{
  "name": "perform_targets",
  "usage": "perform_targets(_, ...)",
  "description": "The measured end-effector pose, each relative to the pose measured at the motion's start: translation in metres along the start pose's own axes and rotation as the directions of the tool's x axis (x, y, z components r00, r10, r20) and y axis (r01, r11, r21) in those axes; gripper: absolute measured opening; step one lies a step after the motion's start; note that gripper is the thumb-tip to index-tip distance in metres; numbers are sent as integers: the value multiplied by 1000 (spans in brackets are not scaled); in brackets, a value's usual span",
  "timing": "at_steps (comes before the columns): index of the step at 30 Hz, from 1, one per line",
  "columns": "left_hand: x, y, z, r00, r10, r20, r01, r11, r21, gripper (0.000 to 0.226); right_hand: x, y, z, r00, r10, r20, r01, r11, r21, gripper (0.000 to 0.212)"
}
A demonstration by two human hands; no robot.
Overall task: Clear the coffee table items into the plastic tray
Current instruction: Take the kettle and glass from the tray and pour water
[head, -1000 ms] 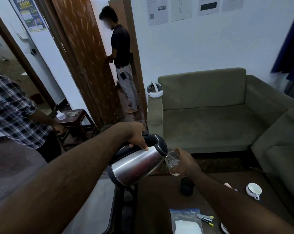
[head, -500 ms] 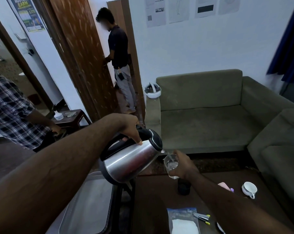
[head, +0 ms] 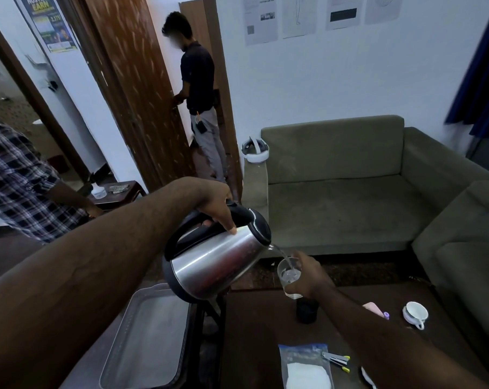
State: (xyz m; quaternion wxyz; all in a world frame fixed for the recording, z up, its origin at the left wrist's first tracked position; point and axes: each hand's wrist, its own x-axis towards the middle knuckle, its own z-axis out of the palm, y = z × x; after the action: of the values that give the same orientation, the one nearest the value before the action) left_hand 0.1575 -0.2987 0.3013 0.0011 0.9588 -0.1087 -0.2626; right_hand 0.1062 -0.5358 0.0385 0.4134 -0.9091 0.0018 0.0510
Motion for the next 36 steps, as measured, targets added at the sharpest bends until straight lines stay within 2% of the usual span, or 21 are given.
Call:
perform_targets(24, -6, -3, -7, 999, 25, 44, -25, 1000, 1, 45, 8, 3, 10, 999, 22, 28, -20, 999, -47, 92)
perform_targets(30, 6, -11, 15, 999, 35, 23, -35, 999, -21, 49, 12, -2, 12, 1000, 11, -9, -11, 1000, 0, 79)
perform_targets(33, 12, -16, 32, 999, 50, -12, -51, 998, -29, 49, 15, -8, 12, 1000, 9, -14, -9, 1000, 9, 84)
perform_targets(36, 16, -20, 48, 998, 61, -32, -63, 995, -71, 48, 19, -12, 12, 1000, -1, -23, 2, 1000, 20, 79)
